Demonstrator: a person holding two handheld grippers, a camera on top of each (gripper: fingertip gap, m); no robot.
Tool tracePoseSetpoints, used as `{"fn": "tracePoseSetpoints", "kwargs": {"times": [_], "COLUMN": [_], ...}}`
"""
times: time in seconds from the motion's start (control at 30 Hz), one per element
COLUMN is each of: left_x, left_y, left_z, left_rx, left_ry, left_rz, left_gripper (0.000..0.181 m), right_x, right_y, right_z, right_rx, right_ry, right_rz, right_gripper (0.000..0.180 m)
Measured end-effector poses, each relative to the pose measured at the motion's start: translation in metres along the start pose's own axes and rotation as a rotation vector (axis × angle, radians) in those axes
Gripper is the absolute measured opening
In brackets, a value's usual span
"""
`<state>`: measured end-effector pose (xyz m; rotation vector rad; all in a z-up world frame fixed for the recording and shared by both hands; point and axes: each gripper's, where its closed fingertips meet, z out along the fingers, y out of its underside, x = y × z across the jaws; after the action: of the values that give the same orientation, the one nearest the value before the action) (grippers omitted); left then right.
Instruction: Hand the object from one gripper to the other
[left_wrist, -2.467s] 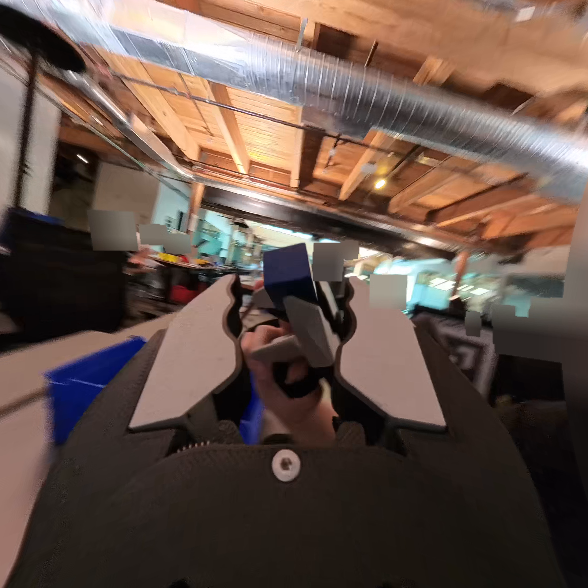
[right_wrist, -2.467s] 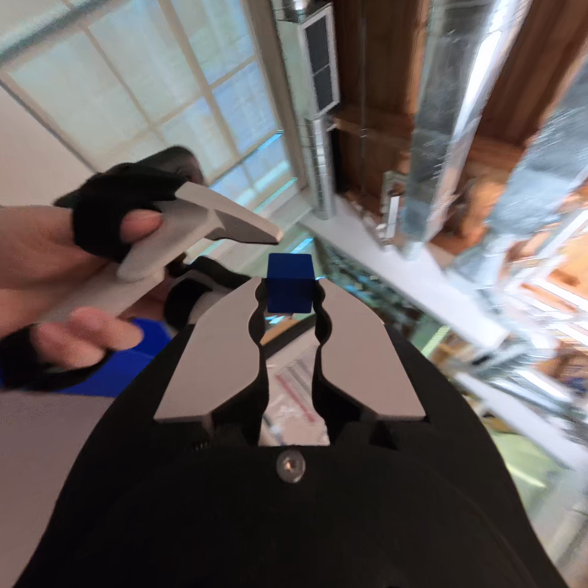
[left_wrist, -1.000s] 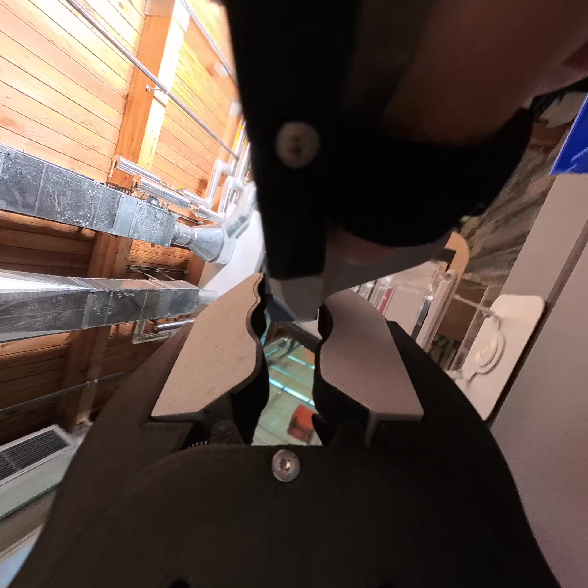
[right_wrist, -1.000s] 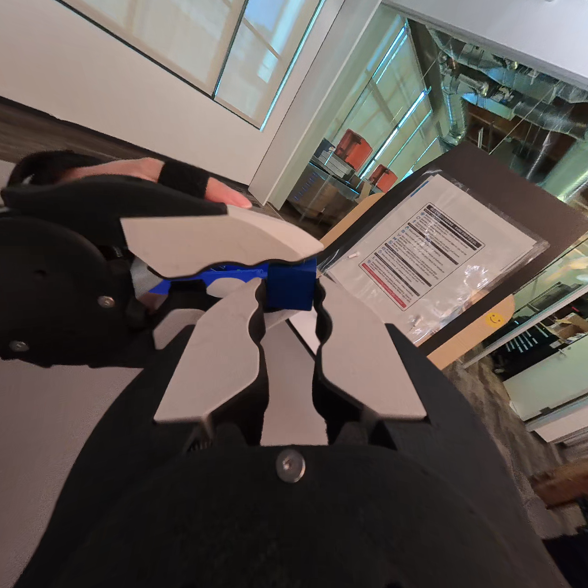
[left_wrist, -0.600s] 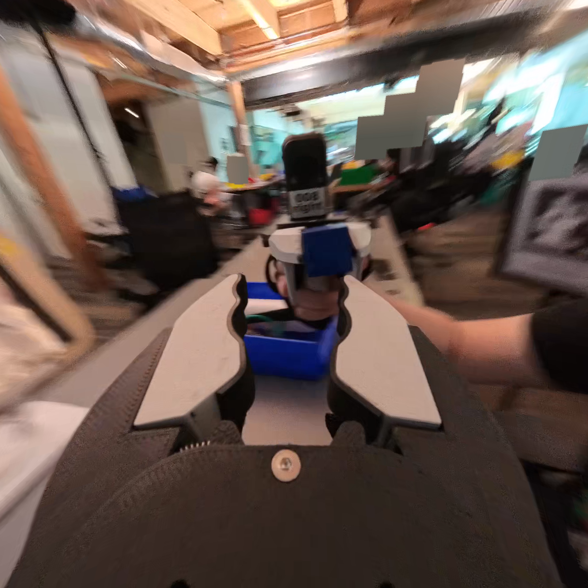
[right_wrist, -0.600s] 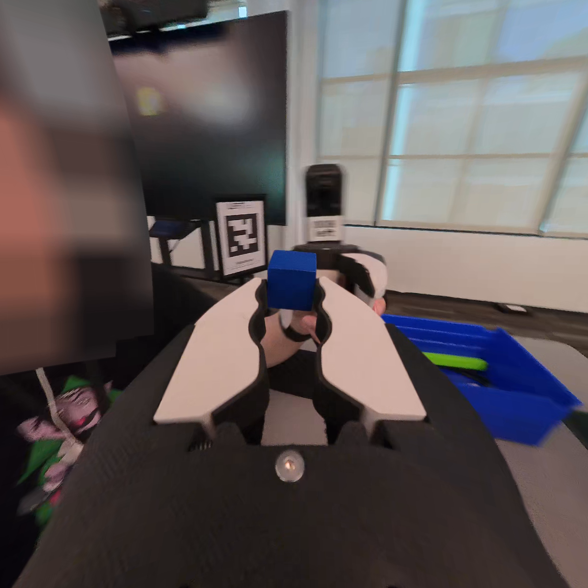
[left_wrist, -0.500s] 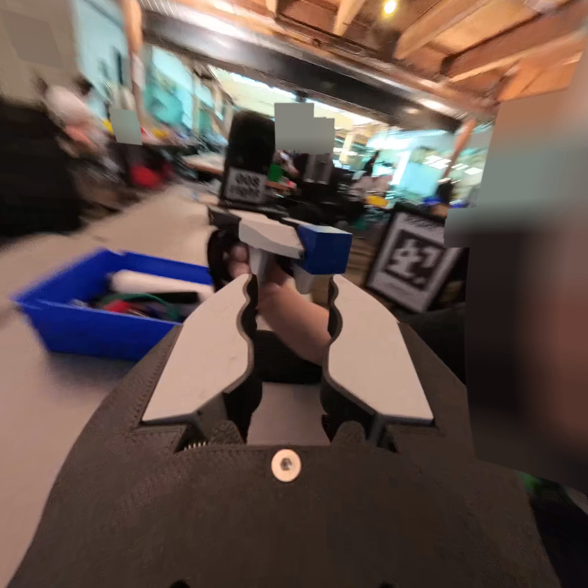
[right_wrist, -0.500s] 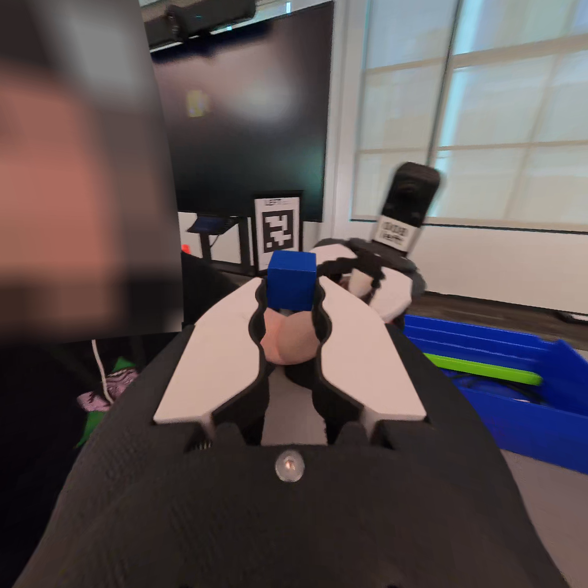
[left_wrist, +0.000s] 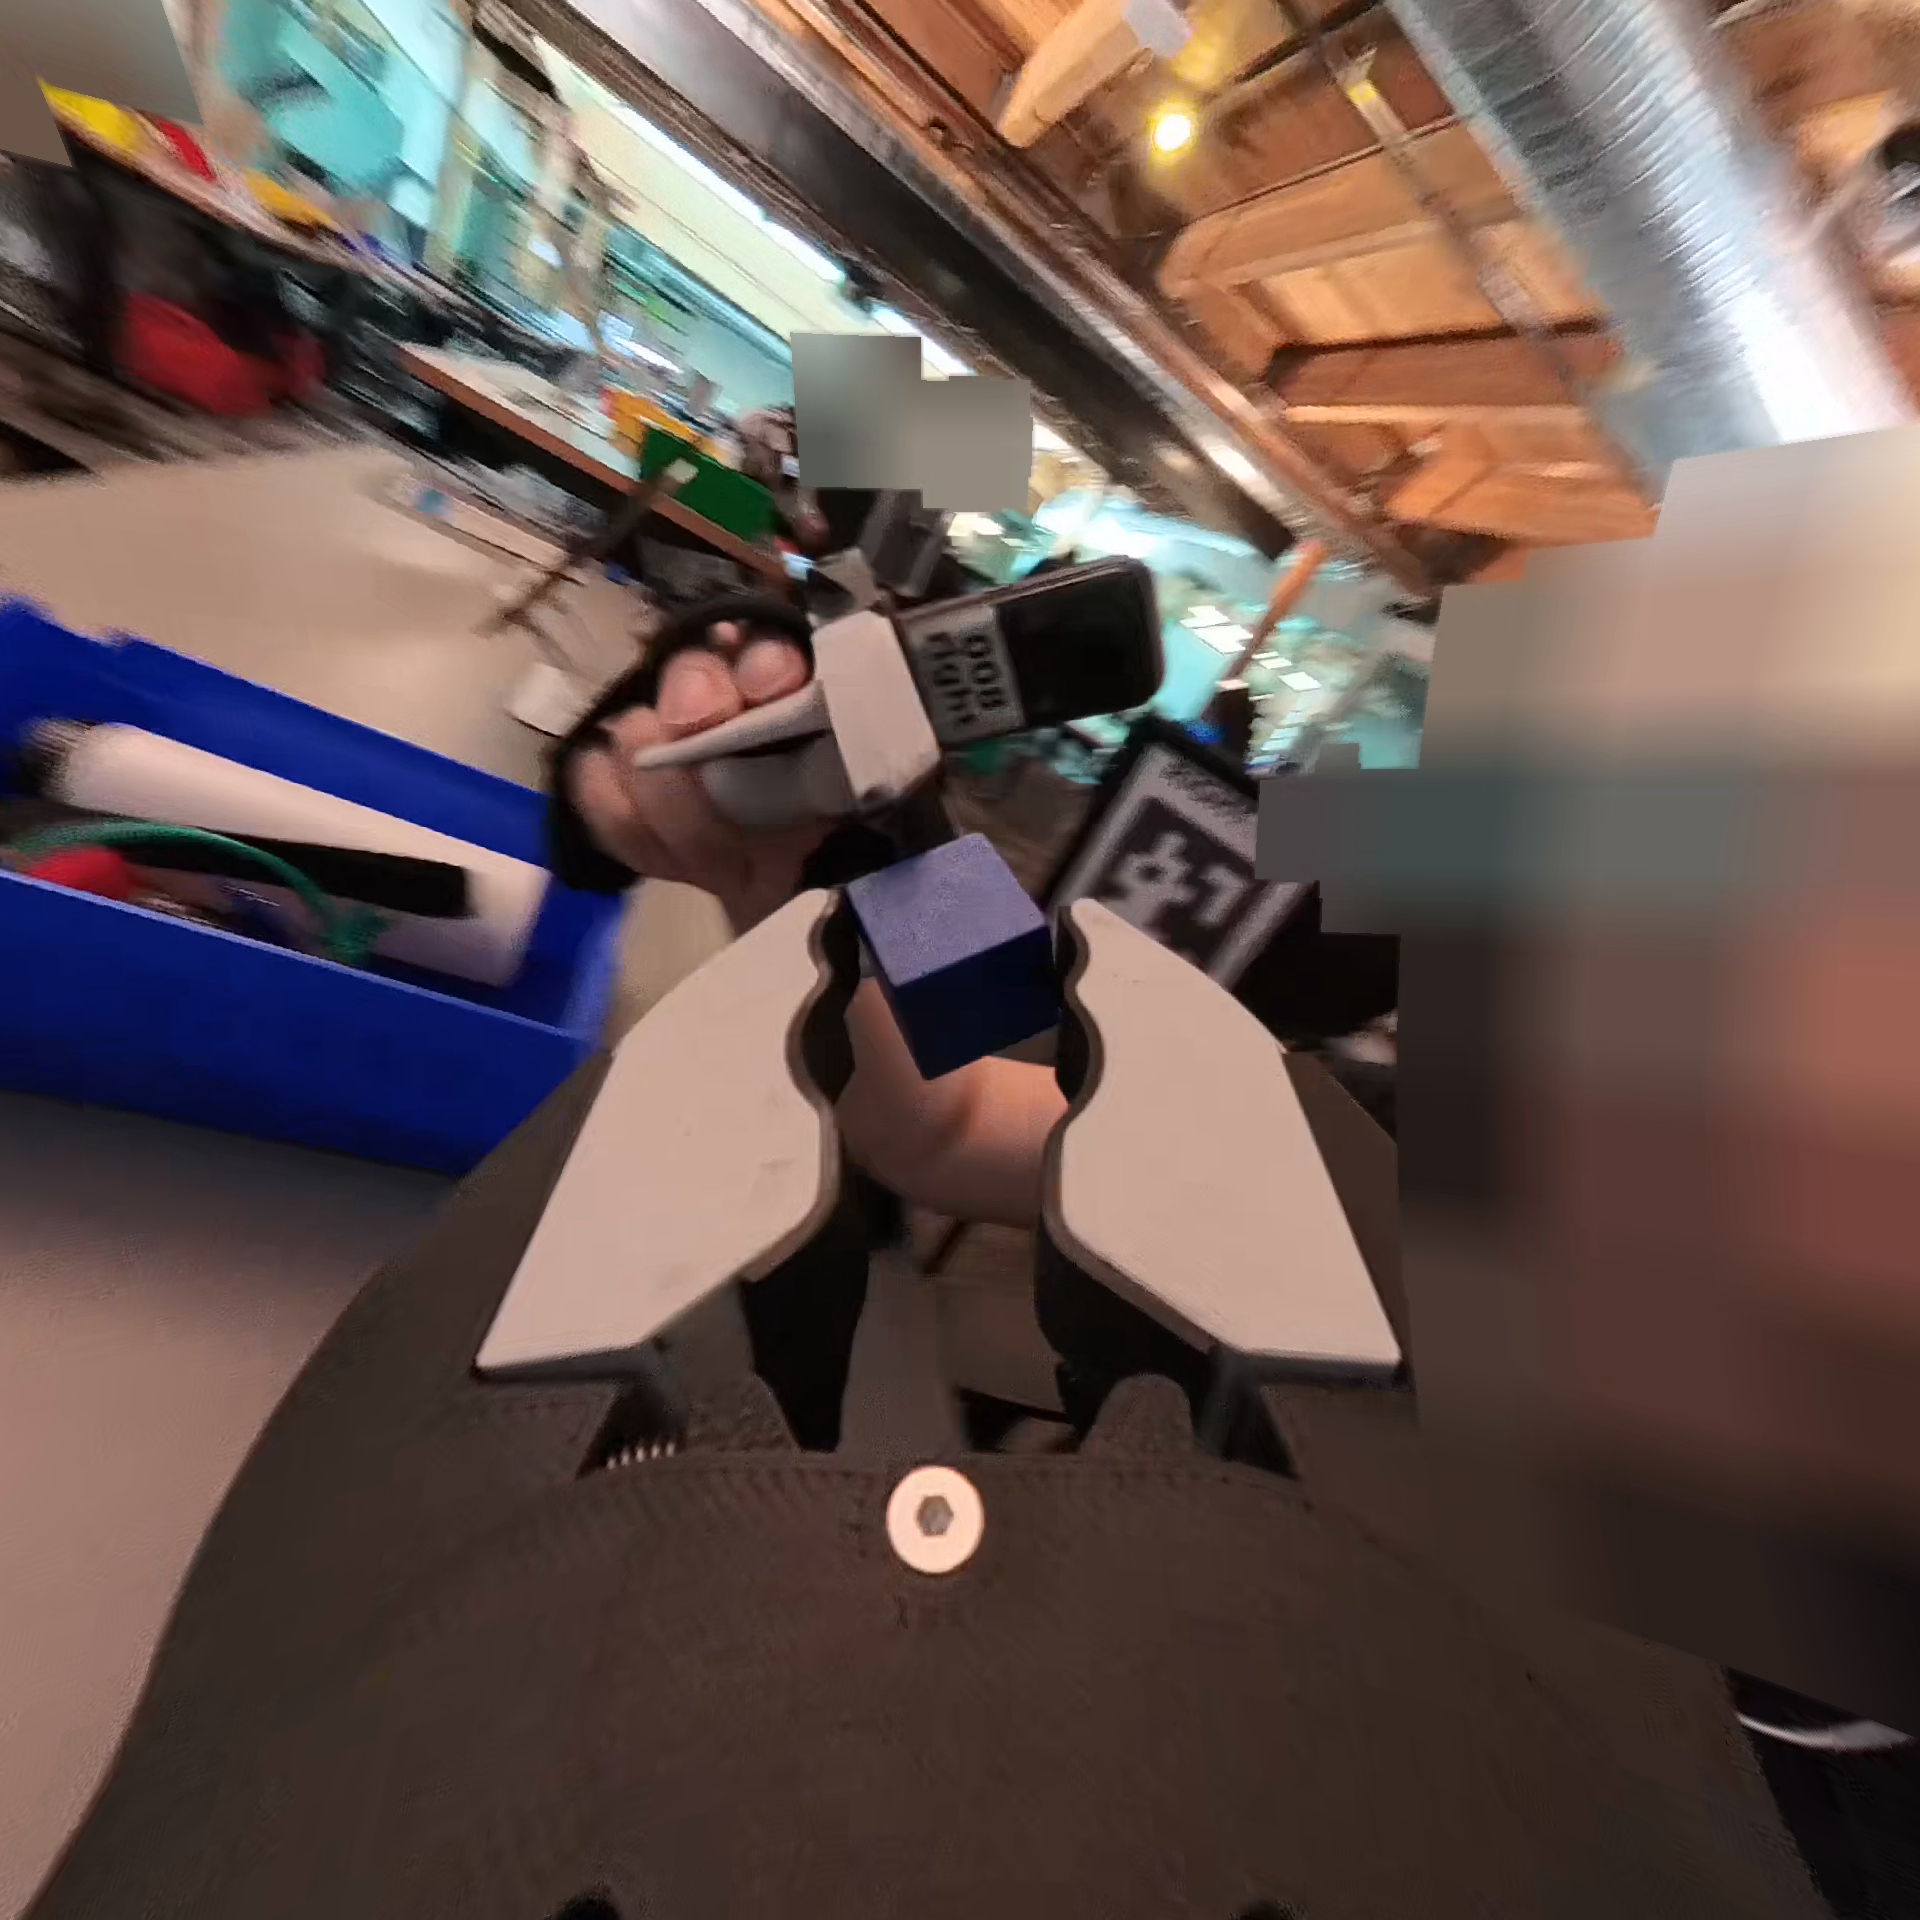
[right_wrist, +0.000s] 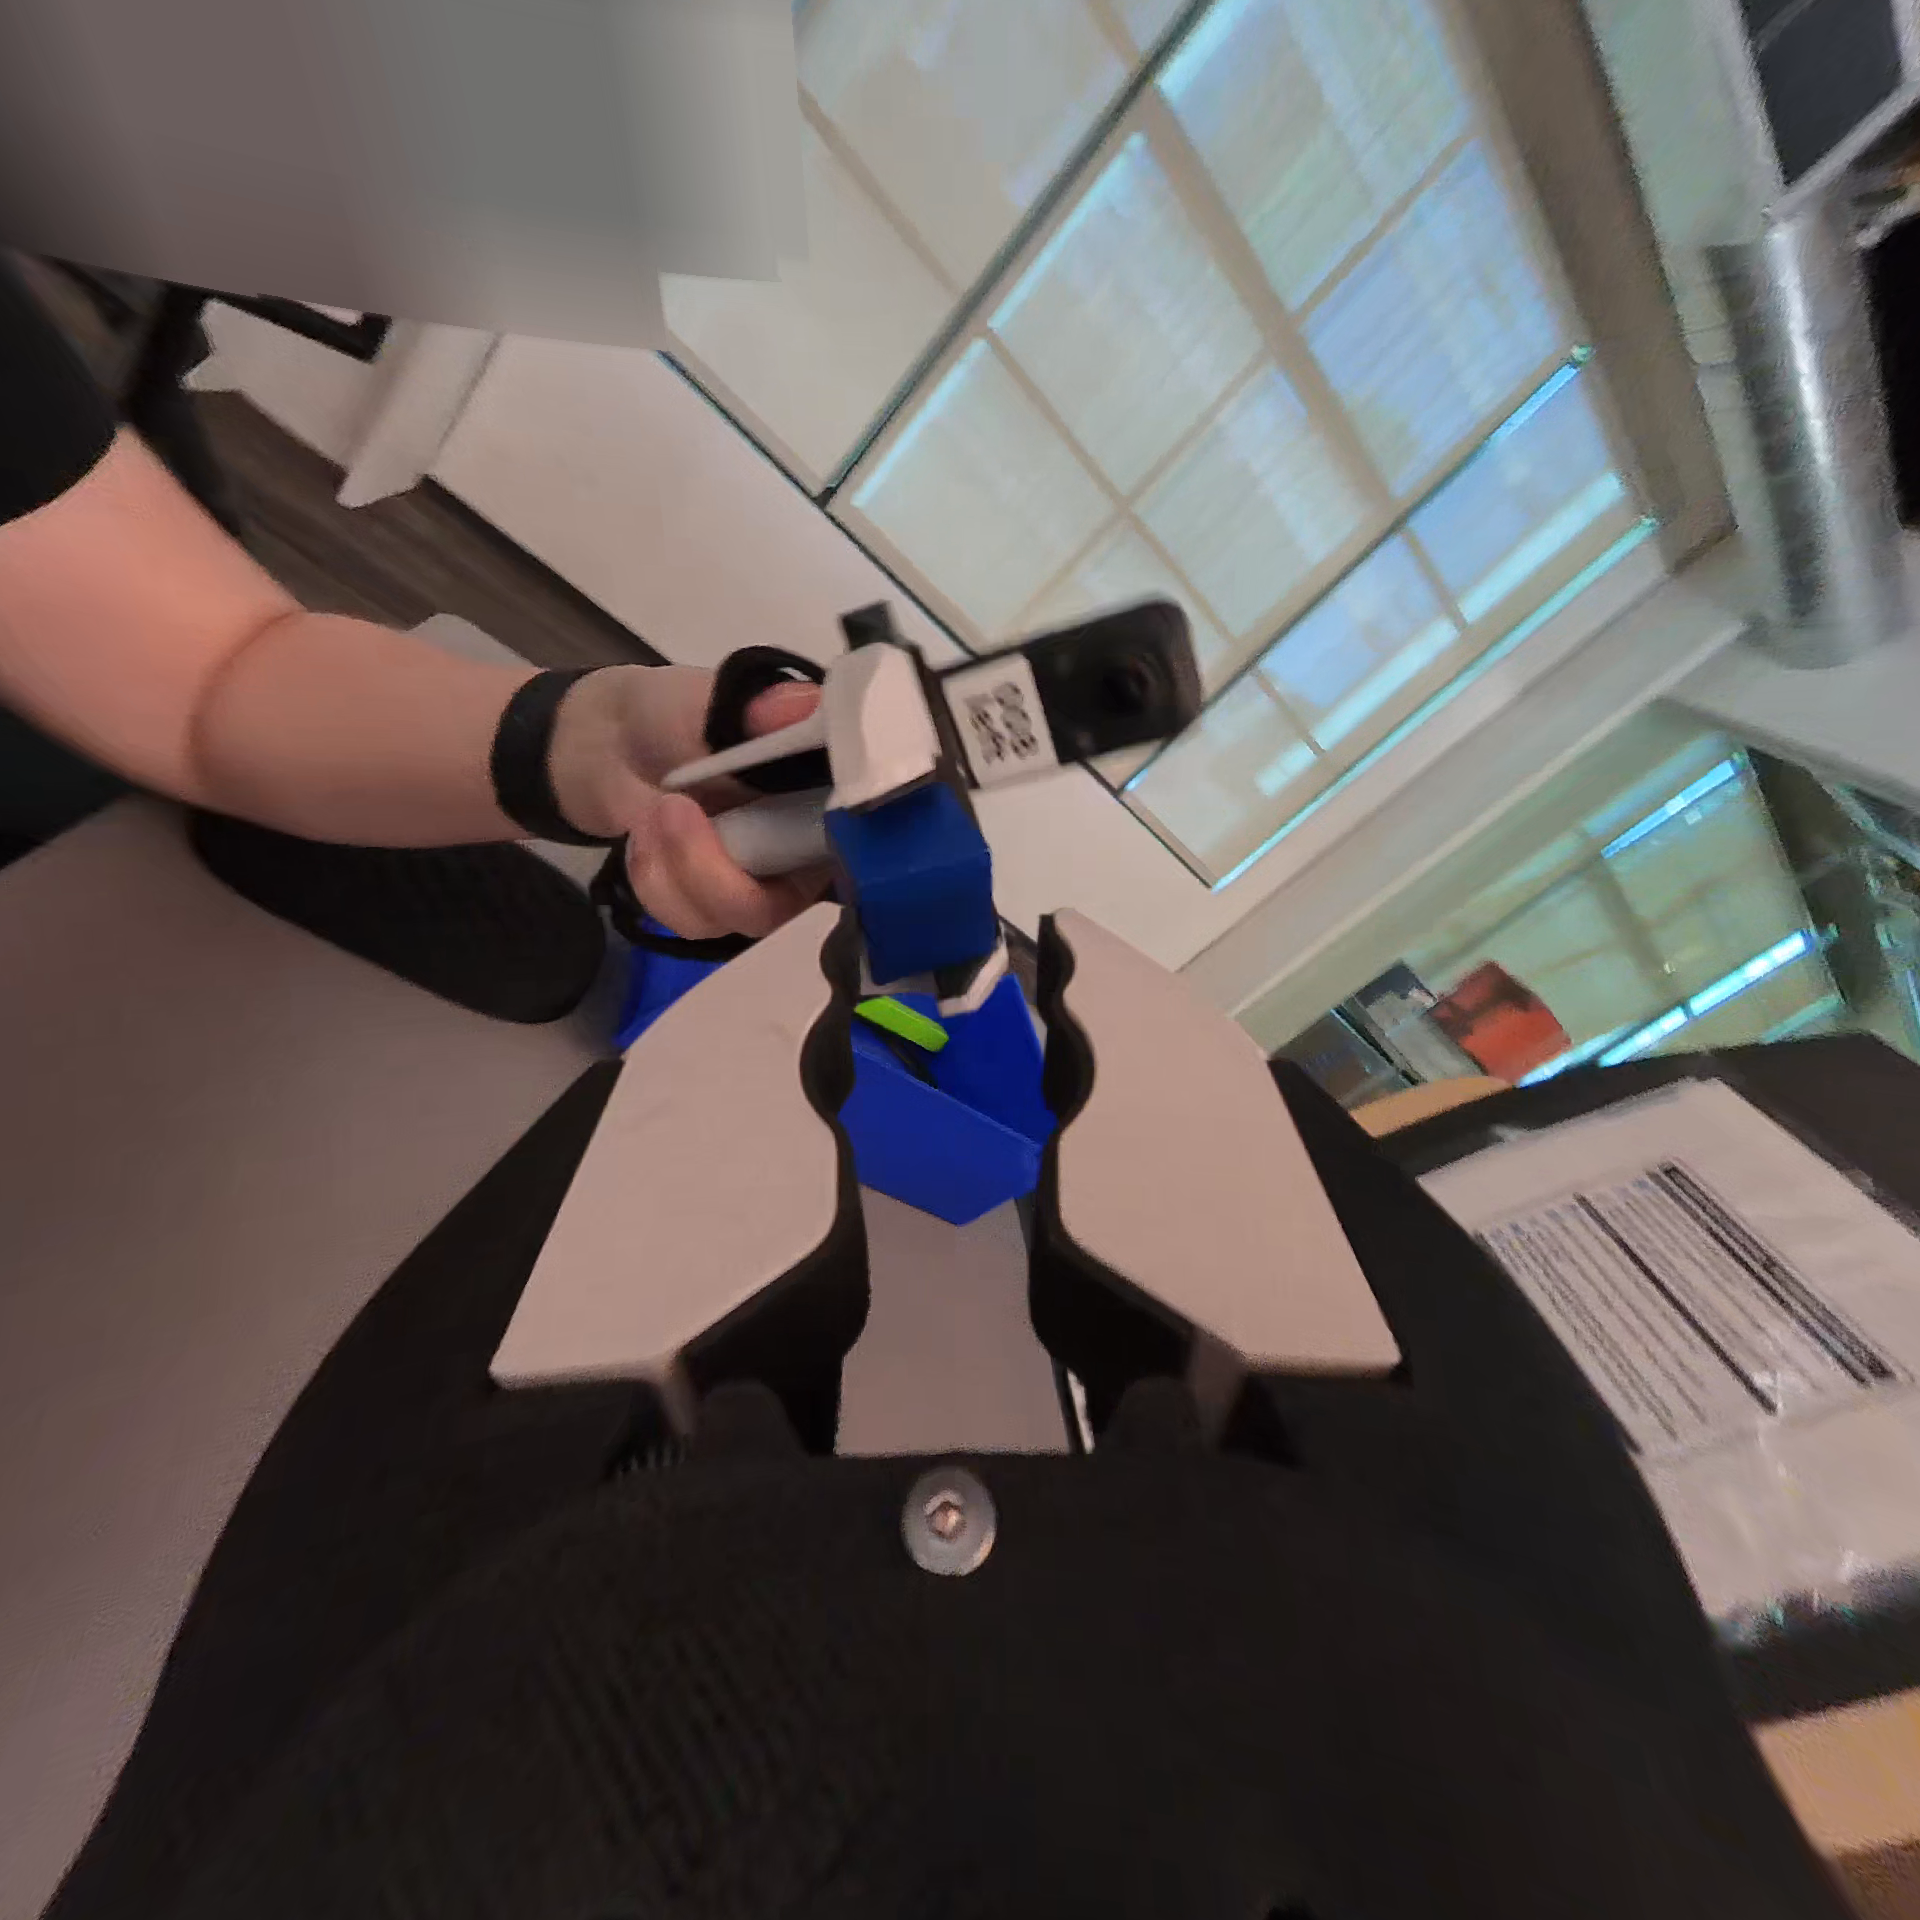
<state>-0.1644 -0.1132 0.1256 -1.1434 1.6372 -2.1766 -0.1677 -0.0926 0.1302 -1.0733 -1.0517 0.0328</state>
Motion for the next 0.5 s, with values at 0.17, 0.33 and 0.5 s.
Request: {"fn": "tracePoseSetpoints", "kwargs": {"times": [0.17, 0.33, 0.5], "left_x": [-0.032, -0.044, -0.054], "left_y": [-0.02, -0.028, -0.014], "left_z": [-0.026, -0.041, -0.029], "left_rx": [-0.054, -0.269, -0.402], "left_ry": [-0.537, -1.015, -1.11], "left_rz": [0.651, 1.302, 1.447], "left_gripper": [0.035, 0.035, 0.035], "right_x": [0.03, 0.026, 0.015], "right_y": [-0.004, 0.007, 0.034], "right_z": [-0.006, 0.012, 0.024], "right_rx": [0.002, -0.131, -0.387], "right_ry": [0.083, 0.102, 0.233], "right_rz": [0.397, 0.758, 0.603], "right_gripper": [0.033, 0.048, 0.052]}}
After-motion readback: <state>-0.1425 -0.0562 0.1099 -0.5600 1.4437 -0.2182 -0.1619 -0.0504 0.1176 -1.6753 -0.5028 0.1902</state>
